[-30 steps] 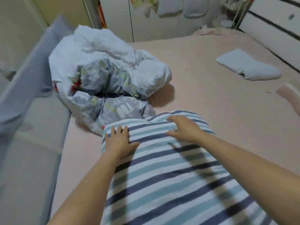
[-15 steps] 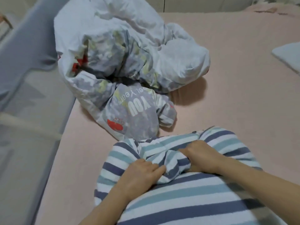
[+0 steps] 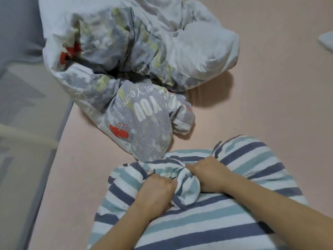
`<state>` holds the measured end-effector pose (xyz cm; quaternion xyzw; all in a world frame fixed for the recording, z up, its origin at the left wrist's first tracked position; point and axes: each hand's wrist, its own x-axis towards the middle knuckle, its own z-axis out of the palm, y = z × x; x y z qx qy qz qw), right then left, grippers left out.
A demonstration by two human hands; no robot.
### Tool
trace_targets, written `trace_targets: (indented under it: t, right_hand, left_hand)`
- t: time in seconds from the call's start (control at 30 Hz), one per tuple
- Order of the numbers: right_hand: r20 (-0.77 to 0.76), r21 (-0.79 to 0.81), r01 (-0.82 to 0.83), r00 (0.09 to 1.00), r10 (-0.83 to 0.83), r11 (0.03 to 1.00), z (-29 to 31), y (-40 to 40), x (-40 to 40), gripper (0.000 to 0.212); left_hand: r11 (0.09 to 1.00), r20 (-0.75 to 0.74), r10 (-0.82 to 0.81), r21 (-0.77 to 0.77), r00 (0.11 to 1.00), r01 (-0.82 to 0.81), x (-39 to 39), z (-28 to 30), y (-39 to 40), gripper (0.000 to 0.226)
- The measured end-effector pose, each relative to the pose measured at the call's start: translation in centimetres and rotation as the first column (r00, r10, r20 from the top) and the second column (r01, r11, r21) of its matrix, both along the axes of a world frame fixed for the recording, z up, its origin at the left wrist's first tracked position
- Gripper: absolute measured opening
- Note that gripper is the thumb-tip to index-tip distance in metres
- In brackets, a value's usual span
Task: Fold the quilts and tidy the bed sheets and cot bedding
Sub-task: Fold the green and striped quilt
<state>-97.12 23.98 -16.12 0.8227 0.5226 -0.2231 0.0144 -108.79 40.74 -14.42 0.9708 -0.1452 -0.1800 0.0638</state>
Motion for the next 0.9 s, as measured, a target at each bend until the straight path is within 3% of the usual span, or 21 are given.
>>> trace_targets:
  t: [0.1,0.17,0.23,0.3,0.37,0.43,0.53,0.63,0.77,0.9]
  right_hand:
    - [0.081,0.110,-0.019,0.997,0.010,0.994,-0.2,-1.6,-1.2,0.021]
    - [-0.029,0.056,0.052,0.998,-0.050,0.997,-0.2,-0.6,0.3,0.028]
    - [-0.191,-0.081,0.152,0.968,-0.165,0.985,-0.8,1.0,2.6,0.060]
    - [-0.339,-0.312,0.194,0.892,-0.300,0.930,-2.1,2.5,5.0,0.114]
    - [-0.354,-0.511,0.116,0.875,-0.331,0.852,-3.8,3.5,6.5,0.145]
    - [-0.309,-0.599,0.040,0.910,-0.277,0.800,-5.6,4.0,7.2,0.150]
    - [-0.277,-0.635,0.029,0.924,-0.263,0.772,-8.2,4.3,6.7,0.151]
    - [-0.289,-0.621,0.076,0.903,-0.318,0.780,-7.5,4.4,5.9,0.142]
    - [-0.326,-0.392,0.169,0.894,-0.309,0.904,-4.9,2.6,4.1,0.083]
    - [-0.217,-0.167,0.172,0.954,-0.206,0.971,-3.6,0.2,0.4,0.059]
  left_hand:
    - [0.997,0.106,-0.047,-0.059,0.993,0.053,-0.5,-0.4,-0.3,0.021]
    - [0.996,0.034,0.075,-0.053,0.997,-0.074,0.9,-1.1,0.2,0.030]
    - [0.973,-0.177,0.216,-0.047,0.960,-0.227,2.8,-2.3,1.6,0.087]
    - [0.965,-0.419,0.229,-0.018,0.879,-0.261,5.2,-2.9,3.0,0.131]
    - [0.973,-0.509,0.195,-0.010,0.839,-0.232,6.6,-4.0,3.7,0.140]
    - [0.978,-0.491,0.160,-0.040,0.857,-0.206,7.0,-5.5,3.6,0.139]
    - [0.988,-0.351,0.104,-0.073,0.931,-0.138,6.2,-8.0,3.7,0.143]
    - [0.995,-0.305,0.071,-0.040,0.950,-0.088,5.9,-9.1,3.8,0.148]
    - [0.996,-0.381,0.091,0.015,0.920,-0.092,6.1,-8.3,3.1,0.153]
    - [0.994,-0.415,0.113,0.040,0.903,-0.106,5.9,-6.6,1.8,0.141]
